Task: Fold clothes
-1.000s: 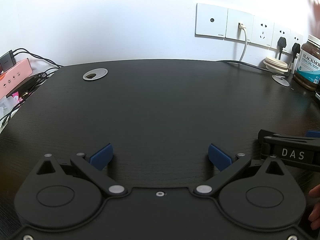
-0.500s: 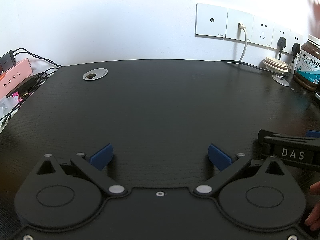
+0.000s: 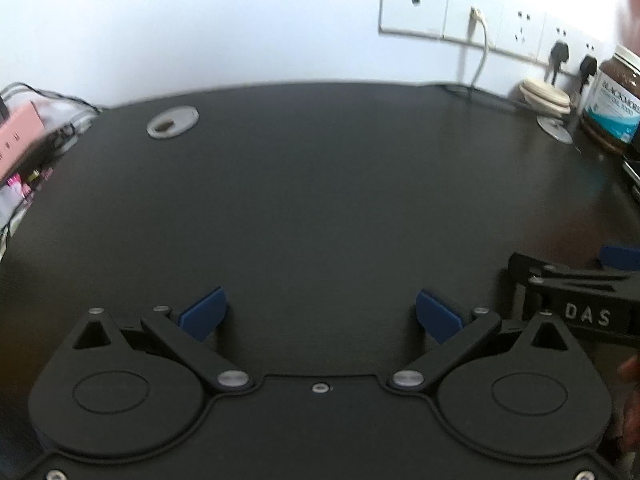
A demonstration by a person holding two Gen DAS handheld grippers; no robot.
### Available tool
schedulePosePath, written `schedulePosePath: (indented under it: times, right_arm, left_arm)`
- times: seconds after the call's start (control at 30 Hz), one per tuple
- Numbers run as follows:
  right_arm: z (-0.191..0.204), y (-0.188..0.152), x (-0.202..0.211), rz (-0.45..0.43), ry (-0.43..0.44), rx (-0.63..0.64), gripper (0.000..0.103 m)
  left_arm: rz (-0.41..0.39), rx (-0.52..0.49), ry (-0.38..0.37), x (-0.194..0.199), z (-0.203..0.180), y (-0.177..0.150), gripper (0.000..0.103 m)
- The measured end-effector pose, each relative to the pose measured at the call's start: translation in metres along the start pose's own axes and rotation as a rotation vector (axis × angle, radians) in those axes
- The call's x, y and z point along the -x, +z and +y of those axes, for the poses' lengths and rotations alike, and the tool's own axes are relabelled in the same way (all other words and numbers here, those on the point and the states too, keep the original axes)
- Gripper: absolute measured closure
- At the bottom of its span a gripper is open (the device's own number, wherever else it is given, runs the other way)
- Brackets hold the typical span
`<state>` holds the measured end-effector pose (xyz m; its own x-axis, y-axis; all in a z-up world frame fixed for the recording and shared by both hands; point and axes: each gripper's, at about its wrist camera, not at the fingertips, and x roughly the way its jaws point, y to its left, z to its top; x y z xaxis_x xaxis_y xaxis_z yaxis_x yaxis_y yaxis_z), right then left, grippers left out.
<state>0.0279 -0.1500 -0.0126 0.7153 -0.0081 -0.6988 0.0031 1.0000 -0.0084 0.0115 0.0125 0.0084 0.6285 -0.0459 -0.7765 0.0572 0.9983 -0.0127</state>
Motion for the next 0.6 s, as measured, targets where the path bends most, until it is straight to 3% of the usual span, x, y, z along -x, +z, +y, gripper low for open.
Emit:
schedulePosePath:
  times: [0.13, 0.23, 0.37, 0.6]
  right_arm:
    - [-0.006, 0.009, 0.009, 0.012, -0.006, -0.003, 0.001]
    - [-0.013, 0.016, 0.018, 0.042, -0.006, 0.002, 0.001]
    - [-0.019, 0.019, 0.022, 0.162, -0.009, 0.049, 0.001]
    - [-0.019, 0.012, 0.030, 0.322, 0.055, 0.150, 0.001]
  left_arm:
    - [0.063, 0.059, -0.045, 0.014, 0.006, 0.000, 0.000]
    - [0.125, 0.077, 0.009, 0.023, 0.007, 0.002, 0.000]
    - [0.180, 0.078, 0.071, 0.037, 0.009, 0.004, 0.000]
    - [0.285, 0.046, 0.056, 0.051, 0.006, -0.009, 0.000]
